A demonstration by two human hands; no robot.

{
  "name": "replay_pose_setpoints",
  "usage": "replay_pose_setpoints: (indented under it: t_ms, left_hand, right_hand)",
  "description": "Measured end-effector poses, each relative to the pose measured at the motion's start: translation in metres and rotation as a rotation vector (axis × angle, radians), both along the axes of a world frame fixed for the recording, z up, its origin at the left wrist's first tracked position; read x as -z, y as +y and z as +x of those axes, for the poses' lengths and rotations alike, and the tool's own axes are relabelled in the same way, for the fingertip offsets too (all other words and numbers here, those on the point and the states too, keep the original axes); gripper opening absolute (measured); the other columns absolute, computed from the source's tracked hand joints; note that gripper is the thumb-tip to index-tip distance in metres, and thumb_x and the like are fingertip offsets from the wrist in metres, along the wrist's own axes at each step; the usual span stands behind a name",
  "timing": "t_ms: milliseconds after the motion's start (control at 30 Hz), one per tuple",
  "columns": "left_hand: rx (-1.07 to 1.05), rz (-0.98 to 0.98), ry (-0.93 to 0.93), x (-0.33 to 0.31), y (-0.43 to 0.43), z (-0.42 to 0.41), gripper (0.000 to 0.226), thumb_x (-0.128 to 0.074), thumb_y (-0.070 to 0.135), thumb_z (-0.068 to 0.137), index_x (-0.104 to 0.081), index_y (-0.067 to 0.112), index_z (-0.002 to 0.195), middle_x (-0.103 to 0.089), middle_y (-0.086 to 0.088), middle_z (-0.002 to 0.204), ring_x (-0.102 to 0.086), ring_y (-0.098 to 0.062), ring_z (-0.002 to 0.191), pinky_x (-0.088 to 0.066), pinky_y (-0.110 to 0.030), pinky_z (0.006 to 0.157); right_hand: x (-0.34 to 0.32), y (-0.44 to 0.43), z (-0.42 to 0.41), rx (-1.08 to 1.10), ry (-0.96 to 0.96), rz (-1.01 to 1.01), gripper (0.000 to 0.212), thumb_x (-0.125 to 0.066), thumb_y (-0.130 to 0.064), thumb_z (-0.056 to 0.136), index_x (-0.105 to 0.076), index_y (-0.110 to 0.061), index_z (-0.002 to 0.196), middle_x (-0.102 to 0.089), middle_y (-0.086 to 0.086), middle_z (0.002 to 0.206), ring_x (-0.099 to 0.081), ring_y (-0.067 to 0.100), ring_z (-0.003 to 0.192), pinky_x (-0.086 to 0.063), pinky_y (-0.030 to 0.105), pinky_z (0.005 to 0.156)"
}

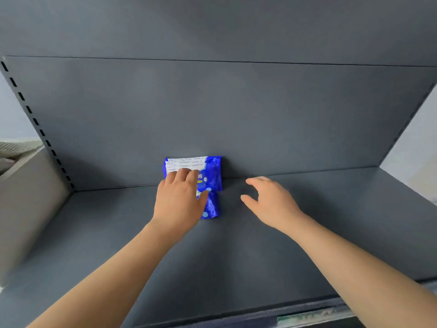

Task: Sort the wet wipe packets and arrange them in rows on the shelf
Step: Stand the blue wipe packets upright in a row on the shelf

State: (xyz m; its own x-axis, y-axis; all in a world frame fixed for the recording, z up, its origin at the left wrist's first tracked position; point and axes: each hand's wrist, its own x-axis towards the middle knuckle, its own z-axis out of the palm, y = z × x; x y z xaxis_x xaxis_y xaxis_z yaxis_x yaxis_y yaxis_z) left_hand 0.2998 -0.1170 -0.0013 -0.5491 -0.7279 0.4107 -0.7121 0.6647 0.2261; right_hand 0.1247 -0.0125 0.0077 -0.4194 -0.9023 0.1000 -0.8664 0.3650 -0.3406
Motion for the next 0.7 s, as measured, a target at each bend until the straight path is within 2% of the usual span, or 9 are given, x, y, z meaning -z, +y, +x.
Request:
replay_pose_setpoints:
  t_ms: [100, 167, 233, 367, 500, 600, 700]
  left_hand:
    - [0.148, 0.008, -0.058, -0.005, 0.034, -0.033, 0.040, -0.057, 0.038, 0.089, -0.060, 0.013, 0.121, -0.062, -0.004, 0.117, -0.055, -0.031, 0.107, -0.042, -0.038, 0.089]
    - [0.236, -0.011, -0.100, -0.006, 0.057, -0.058, 0.039, -0.056, 0.039, 0.089, -0.063, 0.013, 0.118, -0.063, -0.004, 0.115, -0.058, -0.030, 0.104, -0.043, -0.038, 0.089]
    - [0.319, -0.014, -0.138, -0.006, 0.083, -0.085, 0.039, -0.053, 0.041, 0.091, -0.061, 0.015, 0.120, -0.063, -0.003, 0.116, -0.057, -0.029, 0.106, -0.042, -0.036, 0.091]
    - [0.476, -0.019, -0.185, -0.005, 0.139, -0.144, 0.043, -0.043, 0.046, 0.095, -0.054, 0.021, 0.128, -0.058, 0.002, 0.125, -0.053, -0.023, 0.115, -0.038, -0.032, 0.097]
    - [0.594, -0.009, -0.165, -0.002, 0.201, -0.209, 0.040, -0.043, 0.046, 0.095, -0.056, 0.020, 0.123, -0.061, 0.002, 0.117, -0.056, -0.022, 0.109, -0.041, -0.031, 0.093]
    - [0.644, -0.012, -0.151, -0.004, 0.253, -0.261, 0.040, -0.042, 0.047, 0.096, -0.055, 0.022, 0.124, -0.060, 0.004, 0.117, -0.054, -0.020, 0.109, -0.040, -0.029, 0.092]
    - [0.684, 0.001, -0.143, -0.004, 0.303, -0.318, 0.039, -0.045, 0.046, 0.095, -0.058, 0.020, 0.121, -0.062, 0.003, 0.113, -0.055, -0.021, 0.106, -0.042, -0.030, 0.089]
  right_hand:
    - [-0.008, 0.044, -0.017, 0.032, 0.084, 0.033, 0.047, -0.041, -0.038, 0.100, -0.040, -0.020, 0.143, -0.040, -0.009, 0.148, -0.048, 0.017, 0.125, -0.042, 0.031, 0.096]
    - [-0.011, 0.076, -0.031, 0.067, 0.109, 0.041, 0.047, -0.041, -0.039, 0.100, -0.040, -0.021, 0.143, -0.041, -0.009, 0.147, -0.050, 0.017, 0.122, -0.042, 0.030, 0.096]
    - [-0.012, 0.108, -0.048, 0.103, 0.136, 0.037, 0.047, -0.041, -0.040, 0.099, -0.041, -0.020, 0.143, -0.043, -0.009, 0.146, -0.053, 0.016, 0.118, -0.040, 0.029, 0.097]
    - [-0.006, 0.179, -0.091, 0.187, 0.158, 0.032, 0.051, -0.042, -0.044, 0.098, -0.041, -0.019, 0.143, -0.043, -0.006, 0.147, -0.043, 0.014, 0.133, -0.034, 0.027, 0.106]
    - [0.000, 0.253, -0.143, 0.292, 0.158, 0.025, 0.052, -0.045, -0.046, 0.096, -0.045, -0.019, 0.141, -0.047, -0.003, 0.145, -0.043, 0.016, 0.133, -0.035, 0.029, 0.108]
    - [-0.003, 0.308, -0.185, 0.343, 0.165, 0.035, 0.050, -0.047, -0.043, 0.096, -0.049, -0.017, 0.138, -0.052, 0.001, 0.140, -0.048, 0.021, 0.128, -0.039, 0.031, 0.104]
    - [-0.005, 0.360, -0.229, 0.387, 0.168, 0.056, 0.041, -0.050, -0.038, 0.095, -0.058, -0.013, 0.126, -0.062, 0.006, 0.123, -0.057, 0.025, 0.112, -0.044, 0.033, 0.091]
